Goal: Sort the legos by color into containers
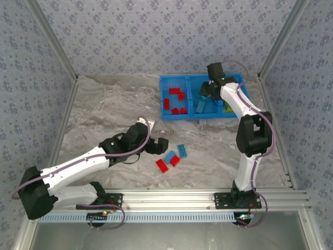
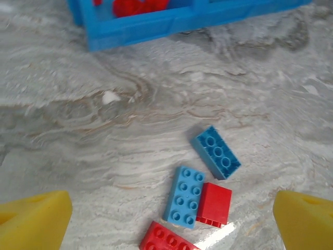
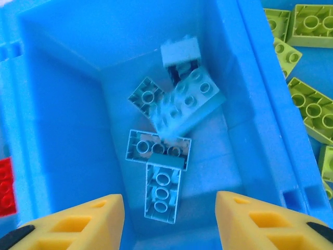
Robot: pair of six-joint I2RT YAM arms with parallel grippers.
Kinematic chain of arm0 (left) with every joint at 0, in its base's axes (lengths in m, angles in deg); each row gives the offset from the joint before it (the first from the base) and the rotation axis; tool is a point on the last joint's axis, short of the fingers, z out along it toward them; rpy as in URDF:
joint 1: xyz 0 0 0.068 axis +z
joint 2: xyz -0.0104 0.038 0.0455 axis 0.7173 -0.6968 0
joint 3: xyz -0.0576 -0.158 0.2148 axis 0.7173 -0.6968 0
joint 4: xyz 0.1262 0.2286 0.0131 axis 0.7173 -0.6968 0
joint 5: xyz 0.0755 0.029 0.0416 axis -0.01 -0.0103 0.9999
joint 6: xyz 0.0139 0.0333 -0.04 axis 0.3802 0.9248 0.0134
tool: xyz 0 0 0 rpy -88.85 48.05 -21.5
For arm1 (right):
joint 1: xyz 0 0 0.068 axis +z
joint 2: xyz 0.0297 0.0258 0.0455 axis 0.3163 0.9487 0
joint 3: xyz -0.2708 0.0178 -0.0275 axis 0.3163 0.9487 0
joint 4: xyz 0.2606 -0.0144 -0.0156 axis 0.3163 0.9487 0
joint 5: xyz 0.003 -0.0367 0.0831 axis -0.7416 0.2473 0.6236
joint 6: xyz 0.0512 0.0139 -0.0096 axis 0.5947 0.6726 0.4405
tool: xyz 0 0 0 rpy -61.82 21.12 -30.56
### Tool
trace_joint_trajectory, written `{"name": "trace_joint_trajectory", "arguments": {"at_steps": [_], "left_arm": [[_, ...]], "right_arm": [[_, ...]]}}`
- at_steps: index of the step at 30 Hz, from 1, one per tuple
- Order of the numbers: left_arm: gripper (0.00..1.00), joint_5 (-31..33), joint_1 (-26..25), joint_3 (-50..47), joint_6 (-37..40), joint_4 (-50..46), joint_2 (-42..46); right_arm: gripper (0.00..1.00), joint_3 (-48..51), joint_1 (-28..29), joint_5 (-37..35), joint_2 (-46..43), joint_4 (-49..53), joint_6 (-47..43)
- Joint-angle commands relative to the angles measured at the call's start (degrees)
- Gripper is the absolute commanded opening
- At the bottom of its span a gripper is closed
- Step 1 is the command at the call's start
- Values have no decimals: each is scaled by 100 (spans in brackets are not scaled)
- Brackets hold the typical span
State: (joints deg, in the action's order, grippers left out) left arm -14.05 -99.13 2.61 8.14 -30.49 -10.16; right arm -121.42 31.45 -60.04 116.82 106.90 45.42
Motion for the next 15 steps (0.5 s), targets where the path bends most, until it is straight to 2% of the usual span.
{"name": "trace_joint_trajectory", "arguments": {"at_steps": [1, 3, 7, 10, 15], "left_arm": [[97, 411, 30, -27, -1220, -478, -217], [94, 562, 23, -26, -2053, -675, -408], [81, 139, -7, -149, -3308, -607, -786], [73, 49, -266, -174, -3907, -574, -1016], [73, 3, -881, 29, -4563, -894, -1452]], "right_arm": [[55, 113, 48, 367, -794, 375, -84], [57, 445, 114, 554, -1252, 418, -101], [67, 1314, 473, 778, -2382, 558, -167], [74, 1884, 927, 738, -3112, 794, -299], [81, 2728, 1283, 503, -3964, 1155, -50]]}}
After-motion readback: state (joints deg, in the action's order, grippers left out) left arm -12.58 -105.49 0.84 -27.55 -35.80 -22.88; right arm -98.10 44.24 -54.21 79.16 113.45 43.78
